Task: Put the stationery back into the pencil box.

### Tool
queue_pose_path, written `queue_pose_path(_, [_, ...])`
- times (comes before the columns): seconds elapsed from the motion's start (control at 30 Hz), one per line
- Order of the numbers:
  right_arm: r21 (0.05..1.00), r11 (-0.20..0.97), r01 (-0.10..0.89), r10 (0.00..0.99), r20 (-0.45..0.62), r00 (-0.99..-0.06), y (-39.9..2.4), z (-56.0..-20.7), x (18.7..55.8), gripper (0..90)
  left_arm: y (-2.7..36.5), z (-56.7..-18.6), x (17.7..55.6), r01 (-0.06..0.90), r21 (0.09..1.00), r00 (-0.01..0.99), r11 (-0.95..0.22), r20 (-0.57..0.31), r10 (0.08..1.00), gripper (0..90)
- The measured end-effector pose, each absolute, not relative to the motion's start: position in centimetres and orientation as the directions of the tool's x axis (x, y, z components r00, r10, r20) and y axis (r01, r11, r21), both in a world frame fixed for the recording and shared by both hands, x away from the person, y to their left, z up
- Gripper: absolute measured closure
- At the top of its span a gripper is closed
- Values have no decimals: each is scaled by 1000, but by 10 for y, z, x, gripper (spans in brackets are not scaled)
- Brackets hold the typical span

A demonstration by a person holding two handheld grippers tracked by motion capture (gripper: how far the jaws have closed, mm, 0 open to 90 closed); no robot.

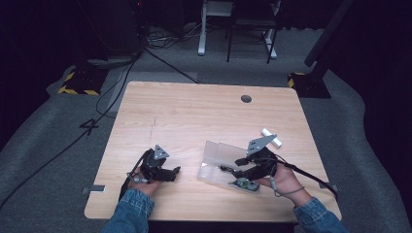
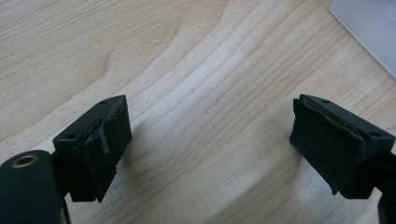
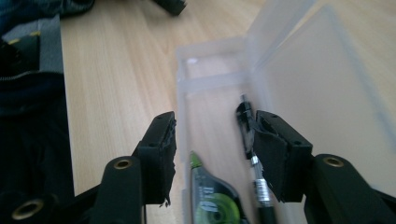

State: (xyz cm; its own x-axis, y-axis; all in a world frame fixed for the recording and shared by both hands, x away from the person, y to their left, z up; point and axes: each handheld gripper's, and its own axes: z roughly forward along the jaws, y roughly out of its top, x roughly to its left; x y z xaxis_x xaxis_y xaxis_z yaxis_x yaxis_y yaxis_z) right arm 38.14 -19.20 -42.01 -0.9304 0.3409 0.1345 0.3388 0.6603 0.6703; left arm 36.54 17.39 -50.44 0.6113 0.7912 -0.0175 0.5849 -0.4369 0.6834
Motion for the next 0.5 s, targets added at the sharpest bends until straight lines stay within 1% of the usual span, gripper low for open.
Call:
queue_pose_path(0.1, [698, 628, 345, 382, 109, -918, -202, -409, 387, 494, 175, -505, 362, 586, 687, 605, -430, -19, 796, 128])
queue_pose_path(0.37, [732, 577, 362, 477, 58, -877, -223, -391, 400, 495, 183, -505, 357, 584, 687, 606, -432, -15, 795, 130])
queue_pose_path(0.5, [736, 569, 368, 539, 4, -842, -234, -387, 405, 500, 186, -505, 354, 588, 687, 601, -427, -18, 799, 130])
